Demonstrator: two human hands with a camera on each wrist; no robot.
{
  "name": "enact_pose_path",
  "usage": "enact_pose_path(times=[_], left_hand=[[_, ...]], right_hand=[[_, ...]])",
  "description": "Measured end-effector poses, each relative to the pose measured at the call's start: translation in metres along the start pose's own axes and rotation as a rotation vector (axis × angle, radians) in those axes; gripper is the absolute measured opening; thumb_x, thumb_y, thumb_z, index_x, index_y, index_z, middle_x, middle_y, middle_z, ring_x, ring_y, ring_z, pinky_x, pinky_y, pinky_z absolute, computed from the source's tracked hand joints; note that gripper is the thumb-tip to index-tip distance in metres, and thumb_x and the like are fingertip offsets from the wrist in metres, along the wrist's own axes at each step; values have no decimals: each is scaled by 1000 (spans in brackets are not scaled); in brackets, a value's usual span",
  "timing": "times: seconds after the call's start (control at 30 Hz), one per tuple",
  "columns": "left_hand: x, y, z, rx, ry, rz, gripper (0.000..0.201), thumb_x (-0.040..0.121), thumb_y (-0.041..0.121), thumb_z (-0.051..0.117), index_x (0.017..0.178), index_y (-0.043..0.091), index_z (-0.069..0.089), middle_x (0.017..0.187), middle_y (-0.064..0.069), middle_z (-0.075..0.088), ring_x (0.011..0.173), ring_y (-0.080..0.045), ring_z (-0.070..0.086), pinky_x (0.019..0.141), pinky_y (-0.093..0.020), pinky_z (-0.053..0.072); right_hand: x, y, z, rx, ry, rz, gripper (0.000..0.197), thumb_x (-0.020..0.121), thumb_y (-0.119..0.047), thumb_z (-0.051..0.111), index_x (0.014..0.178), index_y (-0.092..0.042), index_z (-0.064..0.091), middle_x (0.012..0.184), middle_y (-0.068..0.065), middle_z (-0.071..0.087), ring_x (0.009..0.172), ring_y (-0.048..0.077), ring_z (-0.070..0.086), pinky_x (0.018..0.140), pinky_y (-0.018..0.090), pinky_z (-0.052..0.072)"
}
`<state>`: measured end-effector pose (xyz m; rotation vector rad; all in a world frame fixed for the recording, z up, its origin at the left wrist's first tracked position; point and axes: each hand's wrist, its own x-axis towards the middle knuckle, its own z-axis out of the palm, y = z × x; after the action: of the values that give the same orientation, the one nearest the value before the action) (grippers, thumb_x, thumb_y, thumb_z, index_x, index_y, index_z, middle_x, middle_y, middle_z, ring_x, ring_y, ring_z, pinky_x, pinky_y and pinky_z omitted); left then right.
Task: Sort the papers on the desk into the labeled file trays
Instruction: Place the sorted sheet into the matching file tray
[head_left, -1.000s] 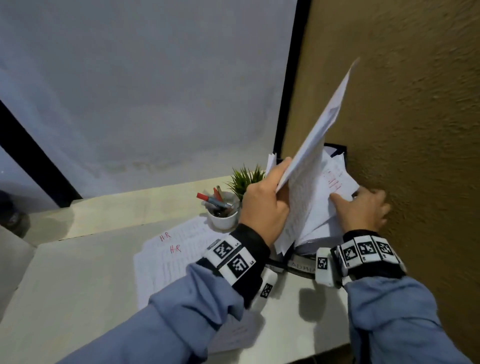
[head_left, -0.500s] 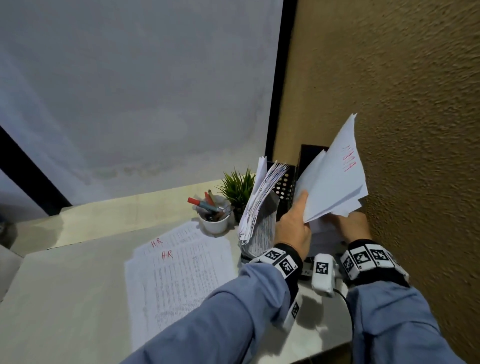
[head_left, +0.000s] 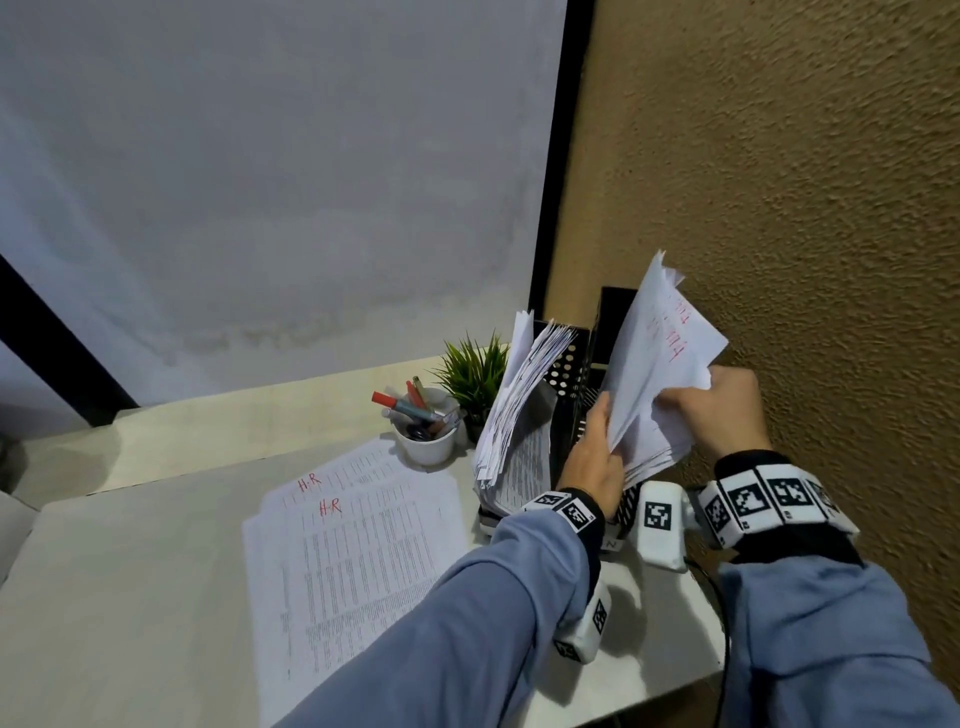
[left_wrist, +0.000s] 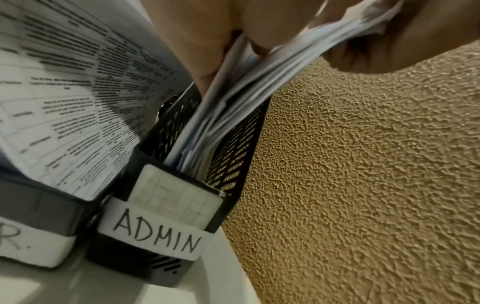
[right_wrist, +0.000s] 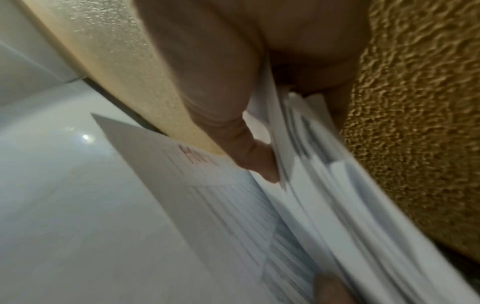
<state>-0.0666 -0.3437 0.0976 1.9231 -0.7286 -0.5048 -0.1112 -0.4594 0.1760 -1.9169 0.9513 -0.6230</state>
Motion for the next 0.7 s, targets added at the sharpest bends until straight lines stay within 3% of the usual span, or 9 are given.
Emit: enact_pose_path(times=[0.13, 0.23, 0.3, 0.37, 0.47, 0.53, 0.63, 0.7], left_hand=[[4, -10, -2, 110, -29, -50, 72, 89, 21, 50, 149, 19, 10, 147, -14, 35, 125, -35, 45, 103, -42, 41], [6, -17, -4, 283, -29, 16, 68, 85, 20, 60, 142, 12, 24, 138, -15, 39, 122, -33, 47, 101, -42, 42], [8, -21, -5, 286, -50, 26, 68, 84, 22, 62, 141, 11, 27, 133, -15, 41, 118, -33, 48, 99, -42, 43], [8, -21, -9, 253, -85, 14, 71, 82, 26, 63, 142, 12, 27, 133, -15, 40, 118, -34, 47, 99, -42, 43], [-9, -17, -25, 176, -67, 41, 70, 80, 33, 64, 140, 13, 34, 132, -12, 43, 117, -29, 48, 98, -38, 43], [-30, -17, -46, 94, 0, 84, 59, 83, 32, 64, 136, 16, 41, 129, -6, 48, 113, -21, 52, 94, -32, 45], [-76, -27, -88, -53, 147, 135, 29, 86, 25, 62, 114, 19, 59, 111, 0, 60, 96, -8, 58, 84, -23, 51], [-105, -53, -115, -164, 247, 59, 6, 86, 17, 63, 91, 22, 65, 90, 1, 66, 77, -4, 59, 73, -20, 51]], right_hand=[[-6, 0, 3, -213, 41, -17, 46, 71, -2, 70, 115, 0, 58, 111, 22, 64, 101, 35, 61, 83, 37, 48], [-20, 5, 9, -240, 71, -15, 74, 77, -4, 64, 142, -15, 30, 117, 21, 59, 108, 36, 55, 88, 40, 44], [-24, 6, 16, -232, 95, -74, 76, 84, -5, 55, 148, -20, 17, 121, 20, 56, 111, 35, 54, 92, 41, 43], [-23, 6, 22, -337, 55, -92, 64, 90, -5, 45, 148, -16, 21, 135, 19, 47, 121, 36, 48, 98, 43, 40], [-19, 3, 26, -466, 13, -49, 51, 92, -3, 41, 142, -7, 35, 134, 21, 45, 121, 39, 45, 98, 43, 39], [-19, -4, 27, -427, 78, -101, 47, 92, -3, 42, 139, -5, 40, 134, 22, 44, 121, 40, 44, 100, 43, 38], [-35, -21, 34, -282, 225, -408, 41, 88, -1, 47, 129, -2, 53, 125, 22, 47, 115, 37, 47, 98, 39, 38], [-57, -35, 50, -159, 242, -625, 32, 86, 1, 50, 115, -1, 63, 112, 21, 52, 104, 31, 52, 90, 32, 41]])
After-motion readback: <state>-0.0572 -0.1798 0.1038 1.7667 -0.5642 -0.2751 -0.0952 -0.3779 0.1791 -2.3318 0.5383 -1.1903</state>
